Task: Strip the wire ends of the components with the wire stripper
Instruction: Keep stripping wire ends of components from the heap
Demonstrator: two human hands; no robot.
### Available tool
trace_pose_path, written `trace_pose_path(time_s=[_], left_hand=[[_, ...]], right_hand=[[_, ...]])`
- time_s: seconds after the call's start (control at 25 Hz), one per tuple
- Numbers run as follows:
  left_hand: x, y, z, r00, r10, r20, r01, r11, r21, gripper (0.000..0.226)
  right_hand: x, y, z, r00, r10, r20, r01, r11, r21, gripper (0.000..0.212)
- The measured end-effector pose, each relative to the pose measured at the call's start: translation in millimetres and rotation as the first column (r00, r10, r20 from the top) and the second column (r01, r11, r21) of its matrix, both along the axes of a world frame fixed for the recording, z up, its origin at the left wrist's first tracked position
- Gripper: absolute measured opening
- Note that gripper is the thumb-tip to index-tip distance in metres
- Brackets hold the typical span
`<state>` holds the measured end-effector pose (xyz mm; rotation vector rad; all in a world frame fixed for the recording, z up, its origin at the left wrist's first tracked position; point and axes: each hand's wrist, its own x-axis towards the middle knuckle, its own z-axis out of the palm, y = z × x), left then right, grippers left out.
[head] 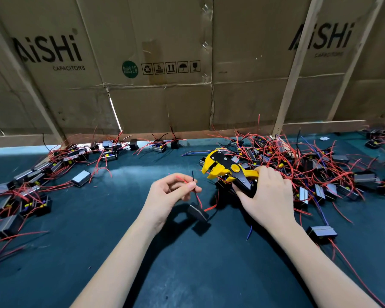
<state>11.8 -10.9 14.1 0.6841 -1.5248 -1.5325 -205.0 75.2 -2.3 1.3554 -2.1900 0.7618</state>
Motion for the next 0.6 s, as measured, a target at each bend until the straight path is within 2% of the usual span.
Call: trace_pose_path(time_s=[0.16, 0.36, 0.6], left_hand=[[-2.0, 2.3, -1.0, 0.99, 0.092, 0.106, -0.078, 0.989, -0.128, 0.01], [-7.0, 4.8, -4.8, 0.94, 0.225, 0.258, -0.165, 0.958, -0.235, 0.018], [-6.8, 5.9, -3.7, 0.924, 0.24, 0.298, -0.168, 0.955, -0.245, 0.018]], right_hand=[[5.5, 0.0, 1.1, 0.994, -0.064, -0.087, 0.064, 0.998, -0.006, 0.064], [12.0, -1.5, -0.9, 0.989, -0.054, -0.136, 0.056, 0.998, 0.012, 0.077], [9.5, -1.4, 1.4, 0.981, -0.043, -0.19, 0.041, 0.999, -0.012, 0.06]])
